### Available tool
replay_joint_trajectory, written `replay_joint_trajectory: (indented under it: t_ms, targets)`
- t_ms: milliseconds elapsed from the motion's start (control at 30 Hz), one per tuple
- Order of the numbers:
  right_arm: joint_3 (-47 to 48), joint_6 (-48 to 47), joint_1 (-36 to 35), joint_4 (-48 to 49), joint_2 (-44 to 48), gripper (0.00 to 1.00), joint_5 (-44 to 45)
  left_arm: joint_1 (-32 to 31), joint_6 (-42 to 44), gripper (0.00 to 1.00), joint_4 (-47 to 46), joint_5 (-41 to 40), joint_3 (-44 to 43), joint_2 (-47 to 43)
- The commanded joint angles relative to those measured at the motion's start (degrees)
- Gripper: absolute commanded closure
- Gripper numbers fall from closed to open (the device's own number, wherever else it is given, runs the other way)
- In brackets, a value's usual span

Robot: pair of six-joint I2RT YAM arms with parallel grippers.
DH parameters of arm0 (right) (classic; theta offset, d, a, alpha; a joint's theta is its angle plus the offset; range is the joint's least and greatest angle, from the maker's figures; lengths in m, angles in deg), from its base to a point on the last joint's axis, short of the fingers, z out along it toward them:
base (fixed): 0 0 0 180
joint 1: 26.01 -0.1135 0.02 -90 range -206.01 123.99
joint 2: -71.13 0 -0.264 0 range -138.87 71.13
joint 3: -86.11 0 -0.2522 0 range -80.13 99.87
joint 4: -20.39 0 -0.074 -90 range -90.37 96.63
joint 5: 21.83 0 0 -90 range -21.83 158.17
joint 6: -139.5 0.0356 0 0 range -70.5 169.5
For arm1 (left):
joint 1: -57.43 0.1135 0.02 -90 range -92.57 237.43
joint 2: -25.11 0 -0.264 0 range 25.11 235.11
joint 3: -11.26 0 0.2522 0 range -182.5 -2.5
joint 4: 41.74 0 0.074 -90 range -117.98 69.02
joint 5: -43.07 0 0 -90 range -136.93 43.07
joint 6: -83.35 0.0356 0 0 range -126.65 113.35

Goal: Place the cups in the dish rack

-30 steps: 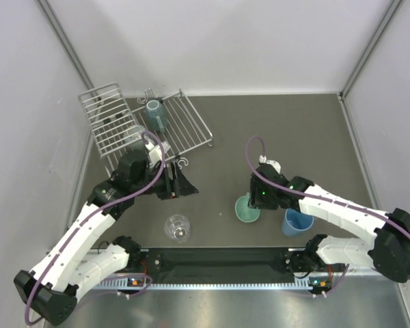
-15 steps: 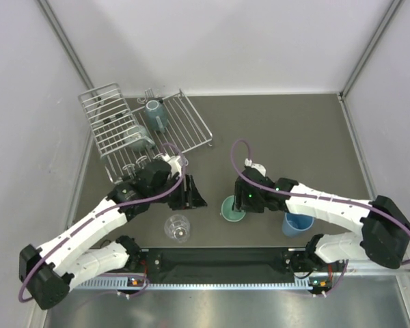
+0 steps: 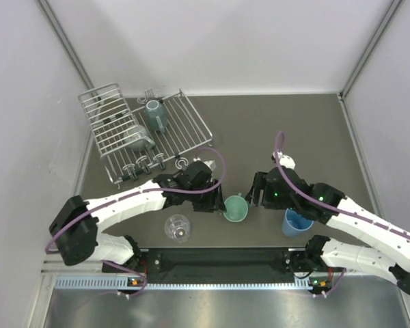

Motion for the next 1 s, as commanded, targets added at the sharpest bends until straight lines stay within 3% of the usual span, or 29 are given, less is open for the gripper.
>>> replay_joint_trajectory:
  t_ms: [0, 600, 733, 767, 867, 967]
  targets:
    - [0.99, 0.17, -0.53, -4.88, 3.99, 0.29, 3.18, -1.8, 0.41, 0.44, -5.43, -1.78, -3.81, 3.57]
    - [0.11, -1.06, -0.36, -9.01, 10.33, 0.25, 3.63, -3.3, 0.23, 0.54, -6.32, -6.52, -7.24, 17.2]
    - [0.55, -1.23, -0.36, -8.92, 10.5, 0.25, 1.78, -3.38, 1.2, 0.69, -6.4, -8.89, -7.41, 17.47]
    - [0.81, -1.23, -0.27, -8.84, 10.59, 0.25, 1.34, -3.56, 2.59, 0.81, -6.23, -9.59, -7.85, 17.55]
    - [1.43, -1.06, -0.36, -8.66, 10.59, 0.25, -0.24, -3.56, 4.88, 1.0, -4.65, -12.76, -9.69, 18.43]
    - [2.13, -0.62, -0.27, -8.13, 10.59, 0.25, -1.91, -3.56, 7.26, 1.0, -3.42, -14.17, -11.62, 19.05]
